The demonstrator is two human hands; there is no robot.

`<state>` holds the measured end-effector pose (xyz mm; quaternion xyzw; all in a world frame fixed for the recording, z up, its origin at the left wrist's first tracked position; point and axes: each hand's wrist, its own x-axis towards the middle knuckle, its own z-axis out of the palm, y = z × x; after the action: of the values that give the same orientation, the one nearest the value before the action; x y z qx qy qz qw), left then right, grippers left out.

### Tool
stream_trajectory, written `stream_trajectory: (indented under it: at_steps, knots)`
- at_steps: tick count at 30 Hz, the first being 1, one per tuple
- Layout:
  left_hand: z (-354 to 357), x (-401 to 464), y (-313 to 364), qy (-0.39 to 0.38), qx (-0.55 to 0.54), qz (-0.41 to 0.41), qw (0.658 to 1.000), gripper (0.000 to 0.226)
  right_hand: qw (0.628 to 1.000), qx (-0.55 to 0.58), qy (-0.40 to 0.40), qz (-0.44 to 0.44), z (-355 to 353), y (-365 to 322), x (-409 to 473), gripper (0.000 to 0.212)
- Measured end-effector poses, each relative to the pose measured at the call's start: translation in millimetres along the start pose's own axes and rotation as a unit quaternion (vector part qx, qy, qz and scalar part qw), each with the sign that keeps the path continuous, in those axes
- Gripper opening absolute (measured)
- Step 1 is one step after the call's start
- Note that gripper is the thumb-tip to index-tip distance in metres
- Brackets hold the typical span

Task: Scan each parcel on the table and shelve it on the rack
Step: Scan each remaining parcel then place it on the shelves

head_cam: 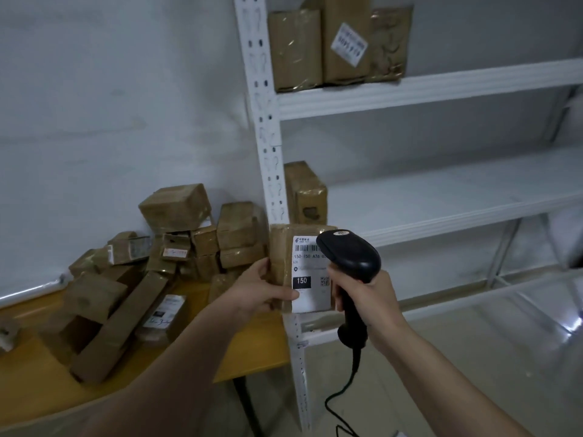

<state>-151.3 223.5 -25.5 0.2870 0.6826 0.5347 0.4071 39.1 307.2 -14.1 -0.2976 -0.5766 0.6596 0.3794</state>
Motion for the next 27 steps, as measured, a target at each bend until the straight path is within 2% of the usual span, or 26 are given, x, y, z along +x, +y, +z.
stream_trajectory:
  at_steps: [3, 7, 11, 13, 16, 19, 22, 25, 27]
  knots:
    - [33.7, 0.4, 35.2, -0.007, 0.008, 0.023, 1.0, 0.101, 0.999, 0.009, 0.024, -0.025, -32.9, -22.7, 4.2, 0.023]
    - [68.2, 7.3, 89.0, 0.014, 0.026, 0.071, 0.997, 0.089, 0.996, 0.01, 0.058, -0.063, -64.4, -57.7, 18.5, 0.028]
    - [87.8, 24.3, 140.3, 0.013, 0.043, 0.126, 0.991, 0.095, 0.99, 0.009, 0.095, -0.105, -82.5, -91.2, 34.4, 0.027]
    - [96.0, 34.0, 164.2, 0.012, 0.056, 0.148, 0.987, 0.093, 0.985, 0.013, 0.109, -0.133, -88.7, -105.9, 43.3, 0.022]
    - [109.0, 46.2, 200.0, 0.014, 0.06, 0.185, 0.981, 0.093, 0.975, 0.022, 0.13, -0.179, -94.3, -126.2, 56.2, 0.004]
    - [122.8, 56.9, 232.3, 0.022, 0.082, 0.238, 0.968, 0.088, 0.959, 0.016, 0.166, -0.229, -96.0, -144.8, 69.0, 0.013]
    - [138.3, 63.9, 256.8, 0.035, 0.08, 0.303, 0.949, 0.091, 0.942, 0.025, 0.201, -0.269, -96.1, -160.2, 77.8, 0.012]
    - [150.9, 68.4, 281.0, 0.057, 0.087, 0.354, 0.929, 0.102, 0.924, 0.032, 0.228, -0.305, -96.6, -177.1, 87.4, 0.03]
    - [157.8, 71.1, 297.6, 0.078, 0.104, 0.365, 0.922, 0.098, 0.919, 0.037, 0.224, -0.321, -96.3, -191.9, 96.8, 0.026]
